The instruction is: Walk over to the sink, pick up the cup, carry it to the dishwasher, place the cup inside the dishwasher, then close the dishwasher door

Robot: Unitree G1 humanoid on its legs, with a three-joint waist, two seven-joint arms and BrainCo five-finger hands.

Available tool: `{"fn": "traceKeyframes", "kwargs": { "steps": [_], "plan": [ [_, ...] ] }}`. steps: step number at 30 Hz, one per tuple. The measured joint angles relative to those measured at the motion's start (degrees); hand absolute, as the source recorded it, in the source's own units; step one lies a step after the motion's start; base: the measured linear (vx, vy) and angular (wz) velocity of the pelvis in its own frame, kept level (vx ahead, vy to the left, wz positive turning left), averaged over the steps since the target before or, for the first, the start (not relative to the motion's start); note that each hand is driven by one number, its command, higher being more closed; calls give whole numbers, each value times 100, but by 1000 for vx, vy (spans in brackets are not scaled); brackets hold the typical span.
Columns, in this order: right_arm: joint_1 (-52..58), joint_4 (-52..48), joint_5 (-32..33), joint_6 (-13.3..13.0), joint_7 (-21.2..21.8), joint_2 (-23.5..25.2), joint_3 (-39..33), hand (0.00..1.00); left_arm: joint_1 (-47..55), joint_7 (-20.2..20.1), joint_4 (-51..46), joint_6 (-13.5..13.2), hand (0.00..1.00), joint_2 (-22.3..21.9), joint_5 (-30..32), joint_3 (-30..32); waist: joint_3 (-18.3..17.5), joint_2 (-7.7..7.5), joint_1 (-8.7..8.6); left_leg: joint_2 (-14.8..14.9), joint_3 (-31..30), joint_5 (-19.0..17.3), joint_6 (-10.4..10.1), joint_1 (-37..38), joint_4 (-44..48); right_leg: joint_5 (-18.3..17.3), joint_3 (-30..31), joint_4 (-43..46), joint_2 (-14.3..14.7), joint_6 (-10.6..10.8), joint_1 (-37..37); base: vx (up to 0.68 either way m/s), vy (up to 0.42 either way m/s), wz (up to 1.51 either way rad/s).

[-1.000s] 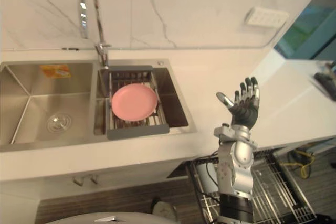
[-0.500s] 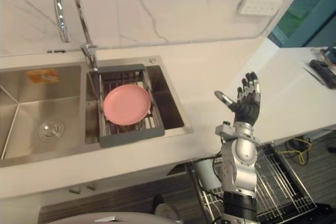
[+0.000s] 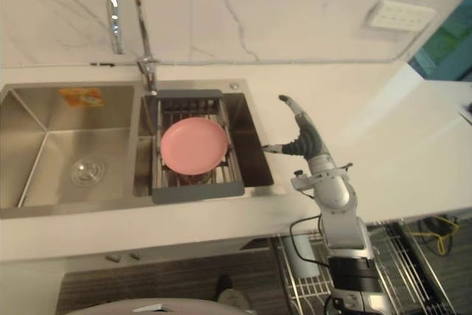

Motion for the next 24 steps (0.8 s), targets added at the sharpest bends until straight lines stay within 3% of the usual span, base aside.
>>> {"fn": "traceKeyframes", "kwargs": {
  "steps": [7, 16, 17, 24],
  "plan": [
    [-691, 1027, -1232, -468, -118, -211, 864, 0, 9, -32, -143, 102, 0, 23, 5, -1, -15, -22, 113, -5, 27, 220, -96, -65, -143, 3, -270, -44, -46, 1, 11, -32, -8, 21],
    [-1252, 1762, -2242, -842, -413, -331, 1843, 0, 32, -161, -213, 95, 0, 38, 15, 23, -54, -55, 237, -32, 129, 473, -19, -148, -319, 165, -403, -194, -54, -20, 3, -97, -7, 9],
    [-1453, 2211, -2693, -1006, -591, -330, 2277, 0, 40, -255, -222, 24, 0, 73, 115, 71, -88, -76, 296, -34, 107, 546, 51, -236, -355, 190, -504, -196, -57, -48, -11, -204, 11, 15],
    [-1933, 2856, -3253, -1254, -616, -353, 2849, 0, 43, -269, -257, 23, 0, 79, 115, 67, -88, -74, 308, -42, 104, 596, 61, -249, -359, 239, -505, -203, -59, -79, -22, -62, 5, 1]
  ]
}}
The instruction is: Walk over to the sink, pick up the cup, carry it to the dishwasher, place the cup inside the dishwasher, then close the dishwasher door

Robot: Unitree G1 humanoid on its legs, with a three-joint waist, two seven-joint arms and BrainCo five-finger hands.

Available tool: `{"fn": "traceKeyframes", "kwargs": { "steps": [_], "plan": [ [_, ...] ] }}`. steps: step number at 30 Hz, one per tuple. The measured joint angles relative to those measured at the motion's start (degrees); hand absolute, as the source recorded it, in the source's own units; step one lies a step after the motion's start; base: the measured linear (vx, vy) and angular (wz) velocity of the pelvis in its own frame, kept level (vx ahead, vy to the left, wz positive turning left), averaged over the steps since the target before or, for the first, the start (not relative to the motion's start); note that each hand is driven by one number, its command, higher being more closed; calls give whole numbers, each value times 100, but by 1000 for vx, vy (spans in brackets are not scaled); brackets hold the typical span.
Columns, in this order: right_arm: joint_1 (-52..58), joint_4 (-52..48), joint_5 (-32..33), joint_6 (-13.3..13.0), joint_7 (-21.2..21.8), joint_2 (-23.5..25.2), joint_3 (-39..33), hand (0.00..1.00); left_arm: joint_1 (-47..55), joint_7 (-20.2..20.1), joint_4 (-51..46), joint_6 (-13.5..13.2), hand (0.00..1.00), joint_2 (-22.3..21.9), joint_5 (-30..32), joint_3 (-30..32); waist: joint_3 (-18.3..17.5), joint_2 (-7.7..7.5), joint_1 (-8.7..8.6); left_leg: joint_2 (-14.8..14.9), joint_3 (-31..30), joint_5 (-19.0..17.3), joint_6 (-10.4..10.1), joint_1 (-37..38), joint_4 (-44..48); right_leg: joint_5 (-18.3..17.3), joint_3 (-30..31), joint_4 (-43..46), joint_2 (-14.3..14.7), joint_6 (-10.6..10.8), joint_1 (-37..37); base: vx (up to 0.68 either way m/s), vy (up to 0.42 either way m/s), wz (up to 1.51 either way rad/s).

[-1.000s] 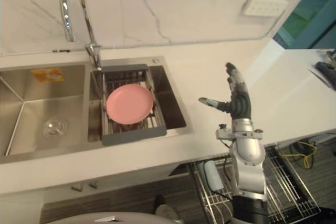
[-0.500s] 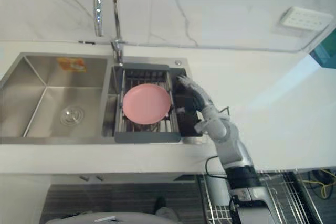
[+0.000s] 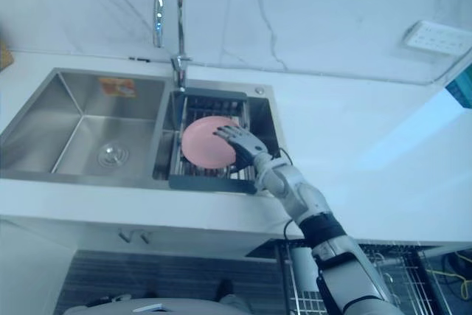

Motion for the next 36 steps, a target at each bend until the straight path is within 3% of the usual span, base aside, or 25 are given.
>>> {"fn": "traceKeyframes", "kwargs": {
  "steps": [4, 12, 18, 19, 36],
  "plan": [
    [-189, 363, -410, -196, 5, -18, 380, 0, -34, -13, -2, 0, 0, -4, -1, -8, 5, 7, 71, -3, -51, 30, 5, -24, -1, 7, -35, -14, -1, -6, 0, -24, 1, 6],
    [-725, 1029, -1057, -34, -16, -15, 770, 0, -48, -13, -25, -3, 0, -32, -1, -38, 46, 72, 154, -15, -119, 80, 19, -66, -1, 36, -69, -23, -22, -11, -2, -9, 3, 5],
    [-939, 1425, -1172, 49, -18, -5, 938, 0, -54, -16, -29, -57, 0, -57, -1, -40, 70, 108, 207, -11, -147, 108, 24, -74, -3, 41, -148, -24, -24, -17, 15, -19, 1, 2],
    [-994, 1514, -1176, 67, -28, -2, 985, 100, -56, -17, -29, -61, 0, -57, -1, -40, 70, 108, 217, -11, -150, 111, 25, -76, -4, 41, -152, -24, -24, -17, 16, 0, 0, 0],
    [-1251, 2067, -1288, 464, -933, 90, 1116, 100, -143, -96, 10, -106, 0, -66, 37, -42, 119, 109, 356, -15, -162, 115, 30, -66, -5, 38, -193, 1, -37, -15, 57, 0, 0, 0]
  ]
}}
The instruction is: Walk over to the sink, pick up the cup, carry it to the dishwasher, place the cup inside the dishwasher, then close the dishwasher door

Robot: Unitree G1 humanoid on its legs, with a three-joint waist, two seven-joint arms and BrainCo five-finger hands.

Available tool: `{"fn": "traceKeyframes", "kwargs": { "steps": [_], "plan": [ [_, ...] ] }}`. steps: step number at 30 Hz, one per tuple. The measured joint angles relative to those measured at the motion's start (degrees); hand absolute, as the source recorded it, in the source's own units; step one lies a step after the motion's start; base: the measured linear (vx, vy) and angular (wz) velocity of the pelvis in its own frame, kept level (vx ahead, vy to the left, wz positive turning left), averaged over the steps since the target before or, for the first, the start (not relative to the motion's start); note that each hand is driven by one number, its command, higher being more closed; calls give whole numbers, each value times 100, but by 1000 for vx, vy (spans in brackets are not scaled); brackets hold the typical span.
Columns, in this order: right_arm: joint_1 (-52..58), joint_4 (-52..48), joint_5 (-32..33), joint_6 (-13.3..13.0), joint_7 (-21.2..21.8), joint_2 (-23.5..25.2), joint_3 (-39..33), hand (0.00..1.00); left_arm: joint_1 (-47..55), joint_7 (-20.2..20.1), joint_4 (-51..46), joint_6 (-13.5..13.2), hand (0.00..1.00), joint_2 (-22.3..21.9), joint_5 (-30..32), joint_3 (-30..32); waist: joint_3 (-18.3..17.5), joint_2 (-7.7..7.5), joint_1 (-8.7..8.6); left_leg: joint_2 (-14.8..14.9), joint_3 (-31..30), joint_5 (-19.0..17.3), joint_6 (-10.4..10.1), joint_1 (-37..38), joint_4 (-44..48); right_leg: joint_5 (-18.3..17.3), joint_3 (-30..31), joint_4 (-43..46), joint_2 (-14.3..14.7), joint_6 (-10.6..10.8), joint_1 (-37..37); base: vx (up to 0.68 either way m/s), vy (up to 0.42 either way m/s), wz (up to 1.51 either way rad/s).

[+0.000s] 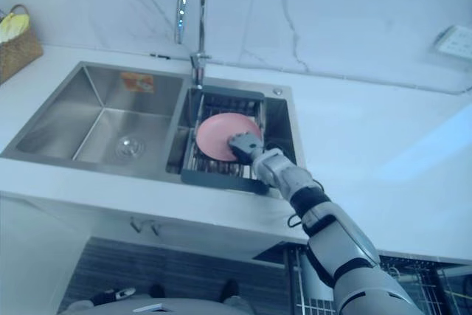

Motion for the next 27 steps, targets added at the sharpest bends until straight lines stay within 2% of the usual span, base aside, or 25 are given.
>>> {"fn": "traceKeyframes", "kwargs": {
  "steps": [8, 11, 18, 27],
  "plan": [
    [-2, 107, -263, 54, -475, 24, -11, 100, -16, -31, -1, -84, 0, -2, 192, 1, 10, -12, 0, 3, 28, -1, -2, 3, 0, -2, 11, 0, -1, 3, 6, 0, 0, 0],
    [-2, 107, -447, -57, -589, 3, -11, 100, -16, -60, -2, -96, 0, 4, 193, 4, 16, -22, 0, 4, 35, -2, -3, 4, 0, -3, 17, 1, -1, 4, 7, 0, 0, 0],
    [-2, 106, -444, -270, -809, -66, -10, 100, -10, -86, -5, -122, 0, 5, 194, 6, 26, -28, -3, 6, 46, -2, -3, 7, 1, -2, 20, 1, -2, 4, 7, 0, 0, 0],
    [-4, -316, -446, -400, -1482, -251, -14, 100, 10, -87, -19, -208, 0, -1, 194, 65, 100, -21, -44, 11, 61, -3, -4, 13, 1, -1, 45, 1, 5, 3, 2, 0, 0, 0]
  ]
}}
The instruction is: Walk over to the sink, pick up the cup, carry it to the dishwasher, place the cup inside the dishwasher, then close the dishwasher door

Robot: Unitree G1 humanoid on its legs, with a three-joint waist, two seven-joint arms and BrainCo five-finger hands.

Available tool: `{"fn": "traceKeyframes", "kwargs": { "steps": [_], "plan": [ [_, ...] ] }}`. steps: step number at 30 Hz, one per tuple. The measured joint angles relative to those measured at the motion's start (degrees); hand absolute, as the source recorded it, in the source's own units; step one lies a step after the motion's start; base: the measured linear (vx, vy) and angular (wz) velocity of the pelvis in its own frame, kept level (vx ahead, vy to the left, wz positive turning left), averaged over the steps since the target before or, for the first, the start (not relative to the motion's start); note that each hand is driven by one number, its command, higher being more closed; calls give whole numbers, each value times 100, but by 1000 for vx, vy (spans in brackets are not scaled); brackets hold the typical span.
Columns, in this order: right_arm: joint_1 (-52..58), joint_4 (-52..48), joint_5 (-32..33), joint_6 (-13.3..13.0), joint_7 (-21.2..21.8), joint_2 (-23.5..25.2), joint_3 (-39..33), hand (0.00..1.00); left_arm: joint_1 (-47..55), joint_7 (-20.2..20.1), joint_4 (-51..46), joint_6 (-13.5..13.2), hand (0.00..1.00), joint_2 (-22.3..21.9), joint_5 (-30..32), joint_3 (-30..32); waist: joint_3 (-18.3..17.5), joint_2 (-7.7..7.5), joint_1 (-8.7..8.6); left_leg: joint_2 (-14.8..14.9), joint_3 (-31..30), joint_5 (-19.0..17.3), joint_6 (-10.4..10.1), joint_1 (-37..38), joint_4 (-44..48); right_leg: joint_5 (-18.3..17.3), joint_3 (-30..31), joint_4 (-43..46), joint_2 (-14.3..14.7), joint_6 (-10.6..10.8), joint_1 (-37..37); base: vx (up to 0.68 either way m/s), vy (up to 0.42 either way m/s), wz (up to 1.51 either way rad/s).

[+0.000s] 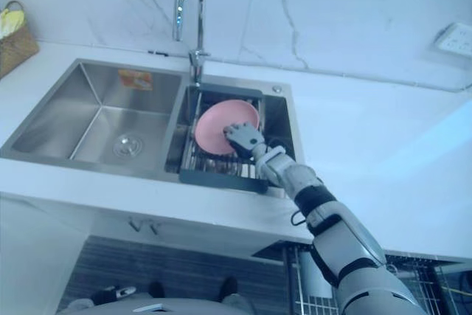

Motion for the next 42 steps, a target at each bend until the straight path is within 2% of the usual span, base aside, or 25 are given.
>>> {"fn": "traceKeyframes", "kwargs": {
  "steps": [9, 15, 24, 30, 34, 42],
  "plan": [
    [9, -461, -418, -16, -141, -24, -5, 100, 9, 2, 2, -18, 0, -29, 68, 32, 46, 33, -47, 29, 131, -16, -22, 70, 1, 1, 128, 0, 42, -2, -7, 2, -3, -8],
    [12, -541, -420, 1, 88, -47, -5, 100, 14, 2, 7, -50, 0, -33, 116, 32, 47, 34, -72, 33, 138, -17, -22, 73, 1, 2, 141, -1, 50, -3, -11, 0, 0, 0],
    [138, -1170, -326, -35, 406, -504, -222, 100, 48, 14, 15, -60, 0, -33, 114, 32, 46, 33, -160, 45, 428, -64, -24, 133, 5, 67, 474, -1, 105, -40, -164, 4, -5, -16],
    [276, -1343, -215, -82, 340, -970, -404, 100, 50, 16, 68, -60, 0, -30, 117, 27, 43, 26, -225, 38, 559, -110, -33, 184, 35, 115, 709, -1, 135, -46, -238, -7, -2, -21],
    [349, -1348, -218, -154, 103, -1013, -643, 100, 65, 57, 83, -37, 0, -27, 117, -7, 48, 10, -313, 30, 663, -149, -17, 254, 36, 131, 862, -9, 153, -43, -247, -21, 2, -18],
    [564, -1747, 26, -254, -147, -1453, -1076, 100, 69, 104, 132, 7, 0, -22, 115, -25, 12, -58, -340, -2, 773, -215, 6, 276, 39, 178, 1092, 0, 187, -35, -355, -7, -1, -15]
  ]
}}
